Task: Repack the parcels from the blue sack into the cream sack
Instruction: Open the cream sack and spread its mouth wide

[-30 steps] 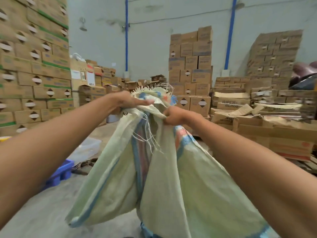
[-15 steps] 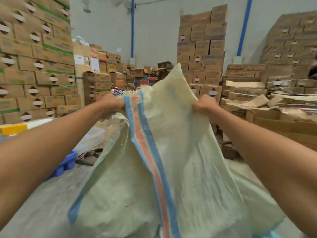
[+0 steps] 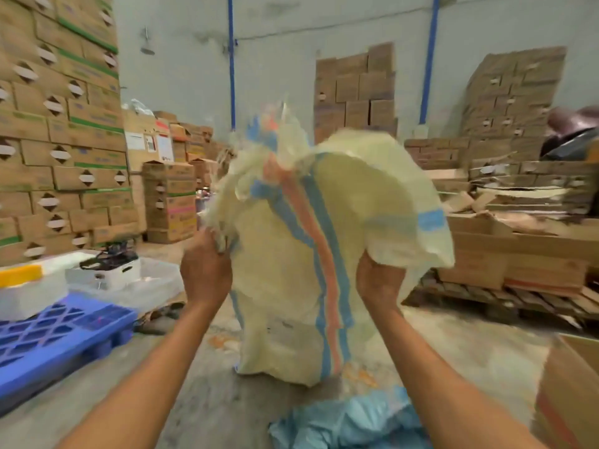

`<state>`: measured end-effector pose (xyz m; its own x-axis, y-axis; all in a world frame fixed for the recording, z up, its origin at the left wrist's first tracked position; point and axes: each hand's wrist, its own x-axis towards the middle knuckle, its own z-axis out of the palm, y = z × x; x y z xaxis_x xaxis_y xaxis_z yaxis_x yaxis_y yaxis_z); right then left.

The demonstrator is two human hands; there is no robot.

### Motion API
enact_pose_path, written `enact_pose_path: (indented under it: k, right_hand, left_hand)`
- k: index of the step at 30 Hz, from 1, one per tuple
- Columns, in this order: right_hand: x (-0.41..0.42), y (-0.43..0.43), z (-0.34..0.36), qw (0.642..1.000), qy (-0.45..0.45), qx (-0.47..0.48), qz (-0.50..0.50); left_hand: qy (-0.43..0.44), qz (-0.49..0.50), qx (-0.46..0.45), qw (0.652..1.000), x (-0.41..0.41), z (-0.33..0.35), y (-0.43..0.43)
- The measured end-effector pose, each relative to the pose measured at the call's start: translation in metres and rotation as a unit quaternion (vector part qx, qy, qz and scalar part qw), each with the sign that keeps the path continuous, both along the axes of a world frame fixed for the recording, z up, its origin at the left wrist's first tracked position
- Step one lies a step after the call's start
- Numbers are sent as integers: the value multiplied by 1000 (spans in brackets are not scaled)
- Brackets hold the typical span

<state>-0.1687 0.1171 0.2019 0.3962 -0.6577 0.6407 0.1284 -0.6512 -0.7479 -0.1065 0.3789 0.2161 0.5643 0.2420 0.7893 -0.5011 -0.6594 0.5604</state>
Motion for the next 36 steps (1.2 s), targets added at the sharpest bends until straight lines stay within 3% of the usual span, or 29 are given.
enact_pose_path:
  k: [1,2,4,5,7,9,11,15,18,19,21,22,23,24,25,26,28,29,30,33,36]
  right_hand:
    - [-7,-8,-43,993,98,-67,-2]
    - [-24,-16,-91,961,253,-107,29]
    - [-57,-34,-163,845,513,-71,131]
    - [-79,-44,-188,806,569,-30,159]
    - [-112,-59,-200,787,583,101,176]
    - [-121,-79,-195,758,613,136,178]
    - [-117,-90,-182,774,592,131,181]
    - [-115,-80,-144,816,559,66,130]
    - [-99,-77,-138,766,629,3,132]
    - [-90,-76,-137,751,645,-72,118]
    - [-73,-70,-130,780,589,-199,71]
    - [-69,-62,-119,819,526,-211,93]
    - [-65,-52,-108,852,464,-187,153]
    - [-61,-43,-102,864,432,-123,229]
    - [-61,-30,-97,848,429,-41,308]
    - [-63,-16,-93,810,458,5,366]
    - [-65,10,-94,732,548,-13,405]
    - [-60,18,-101,713,577,-52,395]
    - [-53,24,-108,710,589,-101,373]
    - [-35,26,-118,757,540,-179,323]
    - [-34,16,-110,745,534,-50,396]
  left_hand:
    - [93,17,40,995,-5,-49,6]
    - [186,21,92,978,-17,-97,14]
    - [314,29,162,935,-34,-168,34]
    - [338,30,184,922,-45,-188,43]
    - [339,12,231,912,-49,-202,57]
    - [352,-4,279,893,-43,-193,66]
    - [366,-17,294,883,-40,-178,70]
    - [361,-64,258,894,-49,-150,52]
    - [375,-85,227,895,-50,-141,34]
    - [367,-93,233,896,-51,-137,27]
    - [350,-106,241,899,-52,-128,14]
    - [346,-106,243,900,-52,-123,6]
    - [344,-102,242,902,-50,-119,0]
    - [346,-97,236,903,-48,-115,-8]
    - [343,-96,234,905,-46,-112,-15]
    - [341,-101,234,905,-44,-109,-21]
    - [336,-103,237,906,-38,-105,-37]
    - [333,-98,240,907,-35,-103,-45]
    - [329,-90,241,908,-35,-100,-53]
    - [312,-66,247,915,-31,-96,-66]
    - [292,-58,248,922,-21,-99,-67]
